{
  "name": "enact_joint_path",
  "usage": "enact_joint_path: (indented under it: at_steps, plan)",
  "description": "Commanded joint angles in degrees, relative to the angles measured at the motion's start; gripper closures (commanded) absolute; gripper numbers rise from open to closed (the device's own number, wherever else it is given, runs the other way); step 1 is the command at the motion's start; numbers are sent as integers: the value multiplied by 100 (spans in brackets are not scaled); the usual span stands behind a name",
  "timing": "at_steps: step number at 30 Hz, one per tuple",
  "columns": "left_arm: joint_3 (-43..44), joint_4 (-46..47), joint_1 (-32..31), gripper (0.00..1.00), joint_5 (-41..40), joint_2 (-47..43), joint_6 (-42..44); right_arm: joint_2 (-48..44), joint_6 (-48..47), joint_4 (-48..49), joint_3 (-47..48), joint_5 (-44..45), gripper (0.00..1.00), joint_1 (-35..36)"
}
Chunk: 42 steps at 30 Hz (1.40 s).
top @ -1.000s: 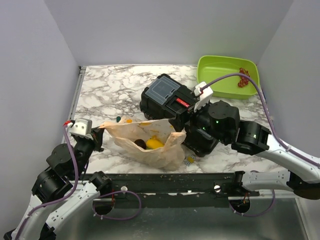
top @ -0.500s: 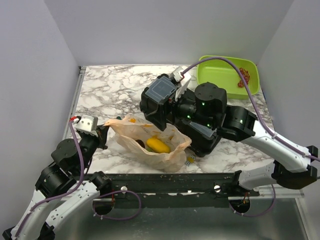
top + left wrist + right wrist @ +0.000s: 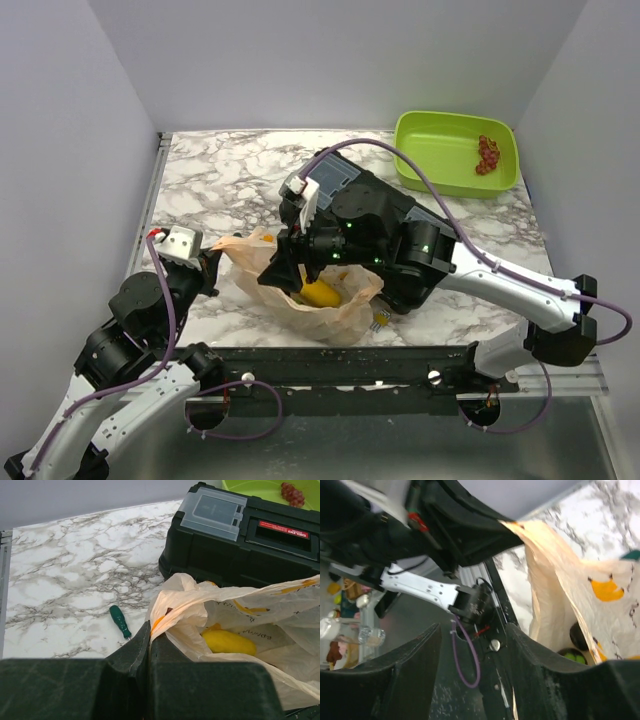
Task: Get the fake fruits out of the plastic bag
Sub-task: Take out the fake fruit from the plastic bag.
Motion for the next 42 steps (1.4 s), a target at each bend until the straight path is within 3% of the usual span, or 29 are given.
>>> enact_joint_path:
  at_steps: [1, 4, 6, 13, 21, 31, 42]
  plan:
    - [136, 120, 25, 100, 117, 77, 77, 211, -31, -620, -272, 1333, 46, 156]
    - [136, 110, 28, 100, 111, 59, 94, 429, -82, -1210, -283, 2595, 55, 195]
    - [128, 114, 27, 100, 100, 43, 103, 548, -131, -1417, -279, 2962, 58, 233]
    - [138, 118, 28, 100, 100, 70, 113, 496, -237, -1157, -873, 3111, 58, 311]
    - [75, 198, 26, 100, 74, 111, 93, 586, -316, -507, -1718, 3063, 48, 500]
    - [-28, 159, 28, 100, 73, 110, 83, 778, -713, 828, -2930, 3487, 21, 654]
    - [-532, 194, 29, 100, -61, -38, 7, 1273, -785, 824, -3220, 3645, 16, 614]
